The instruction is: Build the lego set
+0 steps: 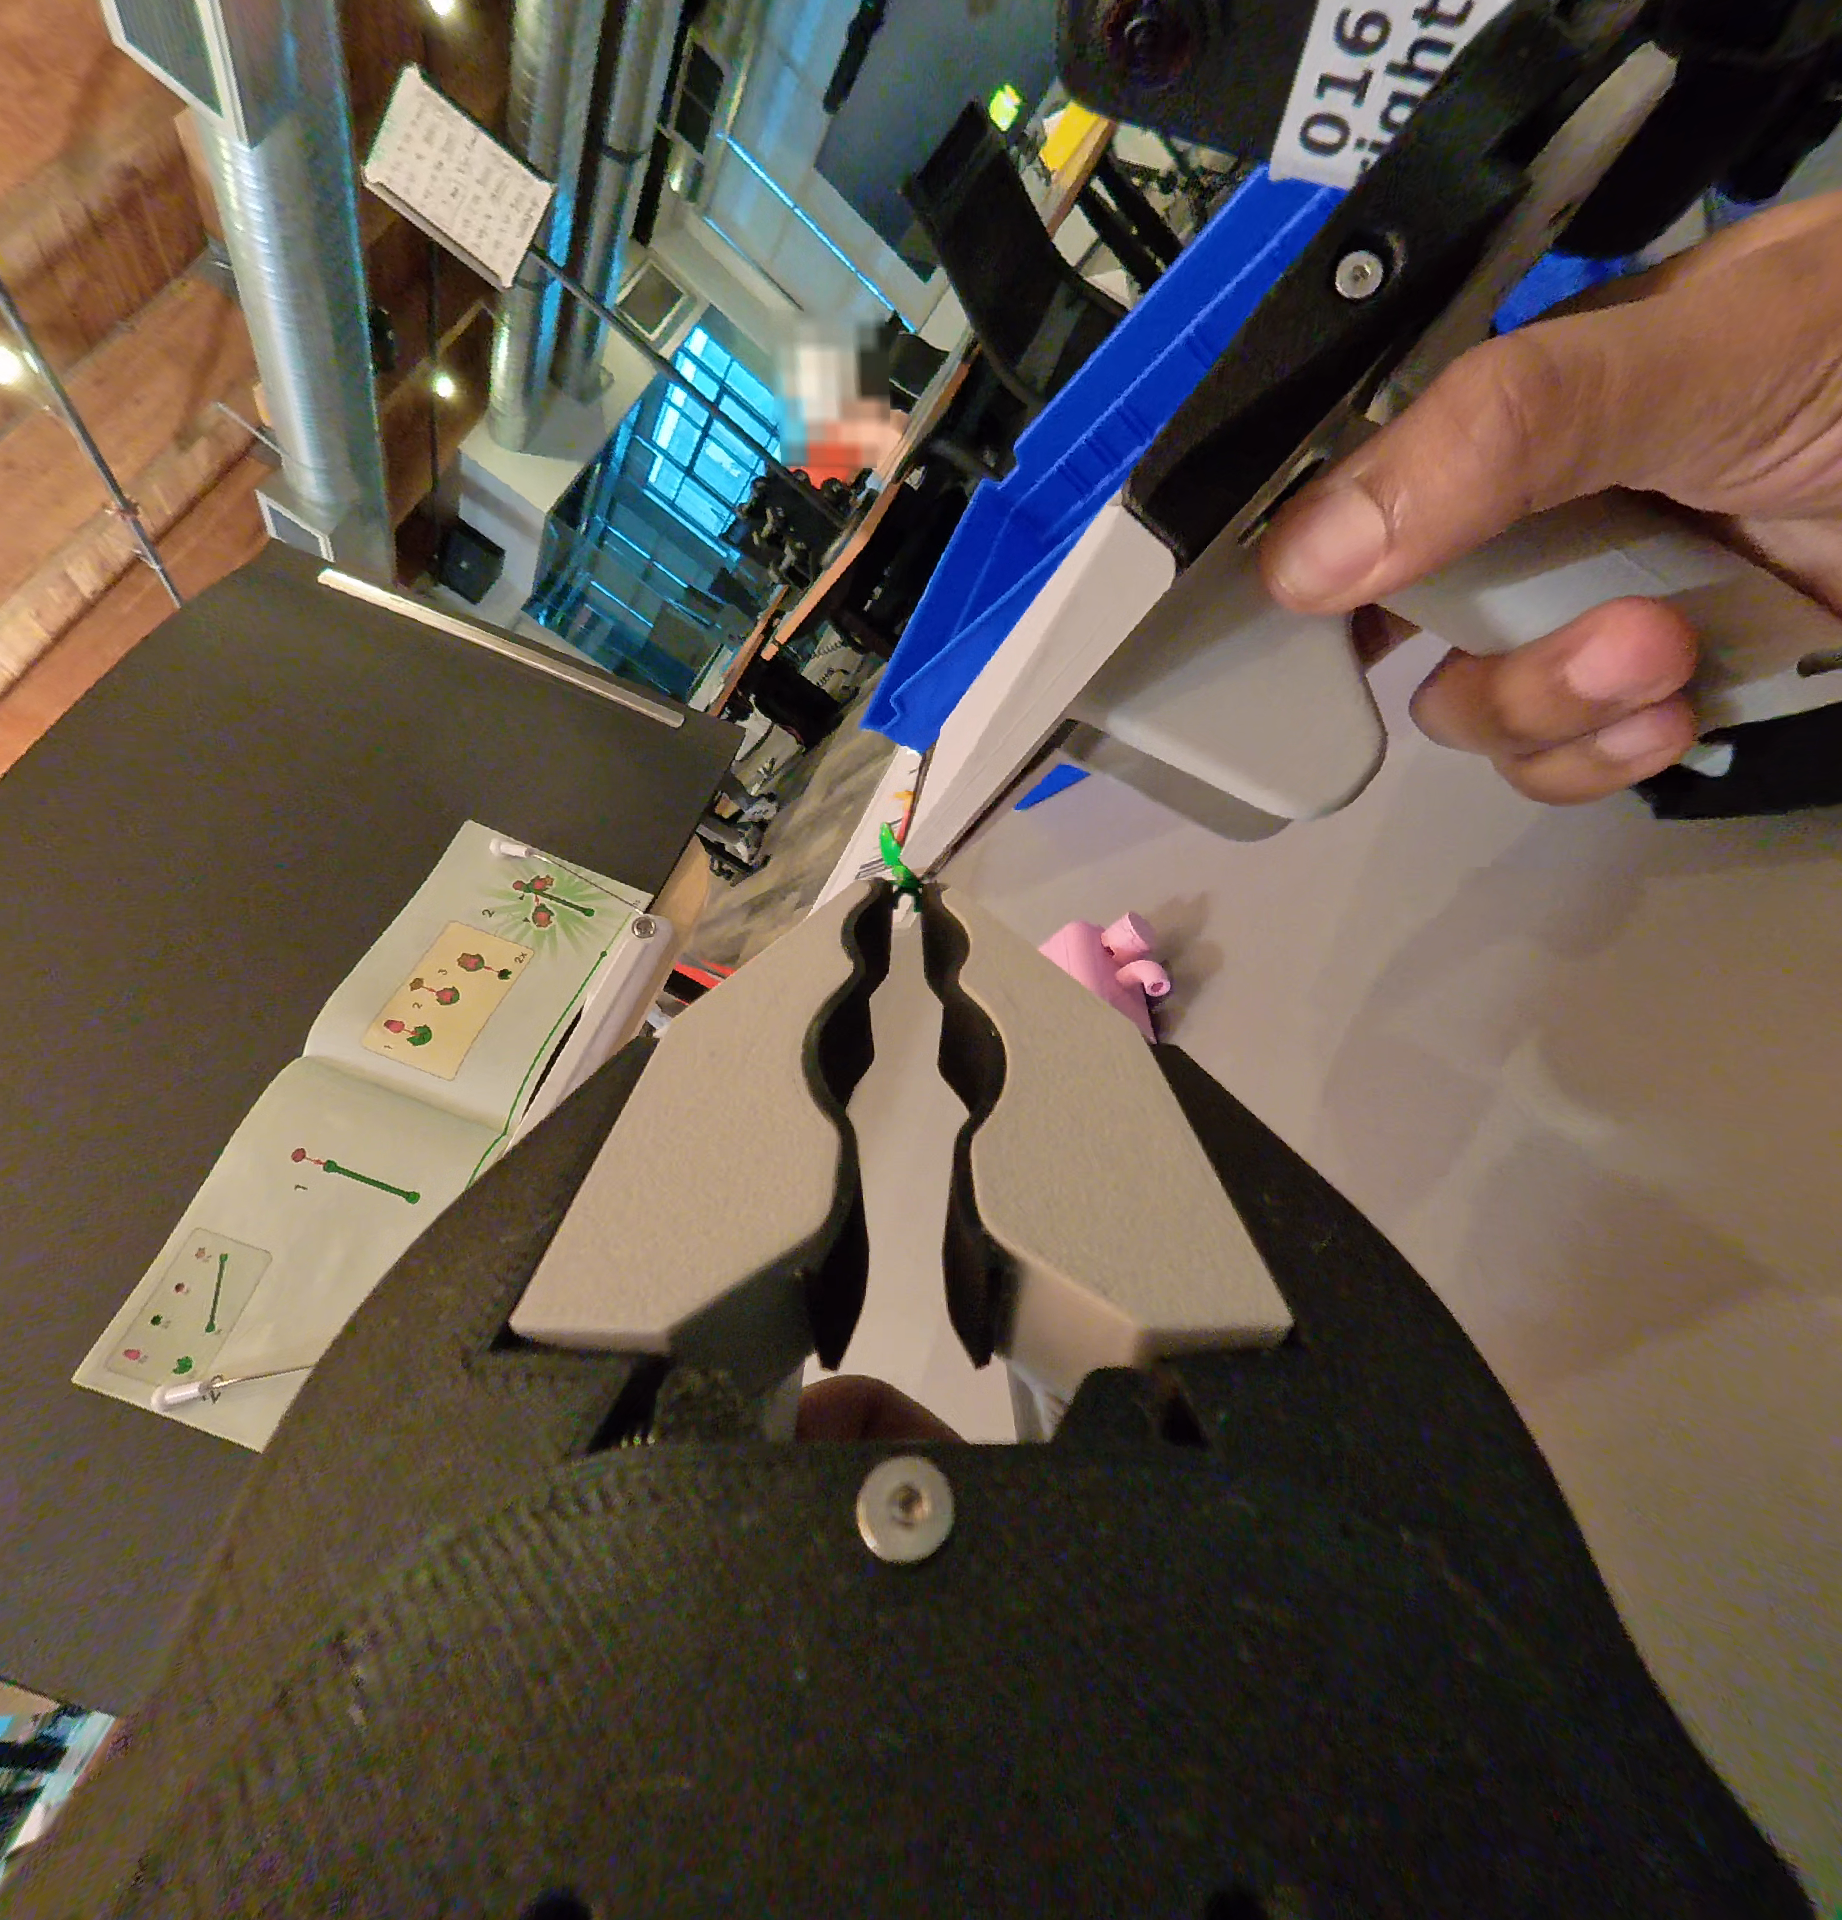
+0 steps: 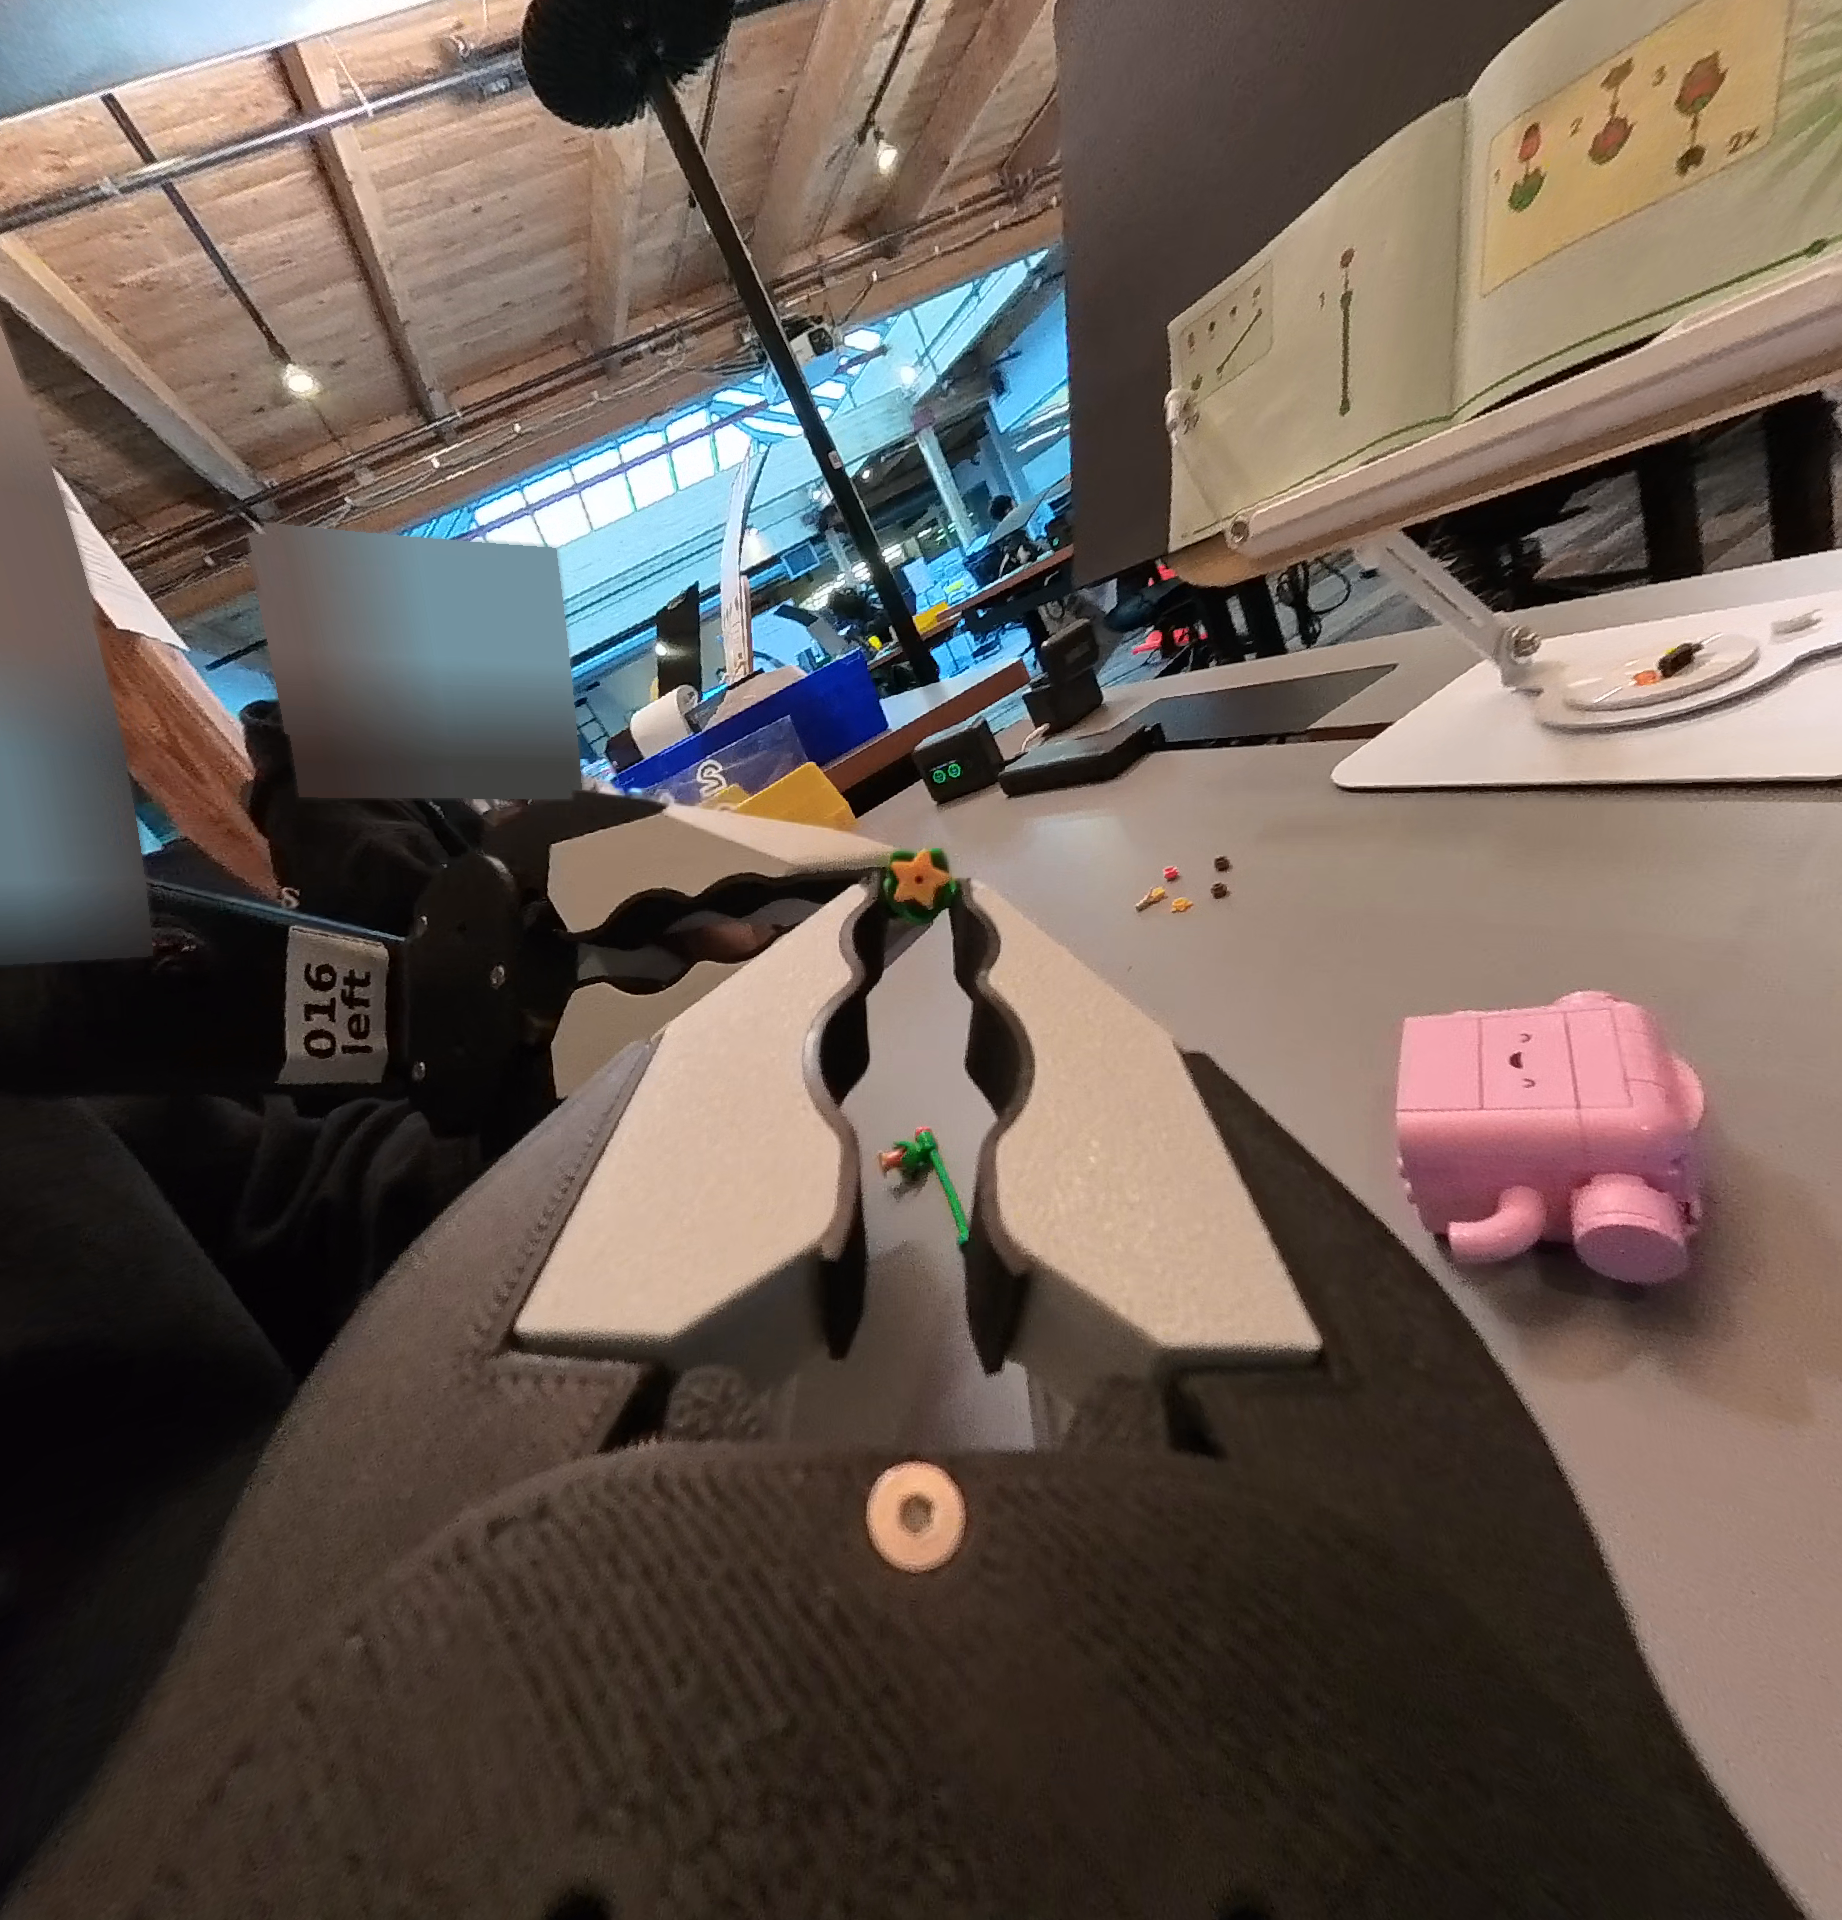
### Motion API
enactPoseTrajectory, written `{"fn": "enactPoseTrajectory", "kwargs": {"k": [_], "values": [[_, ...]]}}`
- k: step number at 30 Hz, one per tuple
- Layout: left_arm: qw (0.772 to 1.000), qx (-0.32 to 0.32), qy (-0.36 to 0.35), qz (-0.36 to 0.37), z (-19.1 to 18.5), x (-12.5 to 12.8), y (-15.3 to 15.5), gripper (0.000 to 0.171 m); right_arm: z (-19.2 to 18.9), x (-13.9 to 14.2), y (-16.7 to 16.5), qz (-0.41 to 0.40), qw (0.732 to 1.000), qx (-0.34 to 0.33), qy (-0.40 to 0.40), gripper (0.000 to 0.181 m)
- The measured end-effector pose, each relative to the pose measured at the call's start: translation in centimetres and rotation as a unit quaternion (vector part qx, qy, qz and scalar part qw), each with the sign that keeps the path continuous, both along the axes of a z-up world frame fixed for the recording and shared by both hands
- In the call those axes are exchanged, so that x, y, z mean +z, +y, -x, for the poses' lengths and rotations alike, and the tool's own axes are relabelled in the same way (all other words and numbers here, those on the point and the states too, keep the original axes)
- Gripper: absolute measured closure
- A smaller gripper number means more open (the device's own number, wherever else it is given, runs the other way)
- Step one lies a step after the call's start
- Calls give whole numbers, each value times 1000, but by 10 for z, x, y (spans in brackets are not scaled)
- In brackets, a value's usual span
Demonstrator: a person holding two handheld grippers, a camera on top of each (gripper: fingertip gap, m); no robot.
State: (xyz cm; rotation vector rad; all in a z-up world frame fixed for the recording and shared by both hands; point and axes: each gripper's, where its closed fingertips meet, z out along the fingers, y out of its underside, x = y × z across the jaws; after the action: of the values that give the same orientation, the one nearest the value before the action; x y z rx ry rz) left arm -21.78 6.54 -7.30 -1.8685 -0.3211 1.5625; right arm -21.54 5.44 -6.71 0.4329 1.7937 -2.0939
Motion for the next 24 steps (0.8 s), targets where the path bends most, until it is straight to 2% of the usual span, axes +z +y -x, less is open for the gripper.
{"fn": "enactPoseTrajectory", "kwargs": {"k": [24], "values": [[999, -45, -11, 23, -7, -13, 8, 171, -7, -16, 7, -80, 993, 87, -29, 171]]}}
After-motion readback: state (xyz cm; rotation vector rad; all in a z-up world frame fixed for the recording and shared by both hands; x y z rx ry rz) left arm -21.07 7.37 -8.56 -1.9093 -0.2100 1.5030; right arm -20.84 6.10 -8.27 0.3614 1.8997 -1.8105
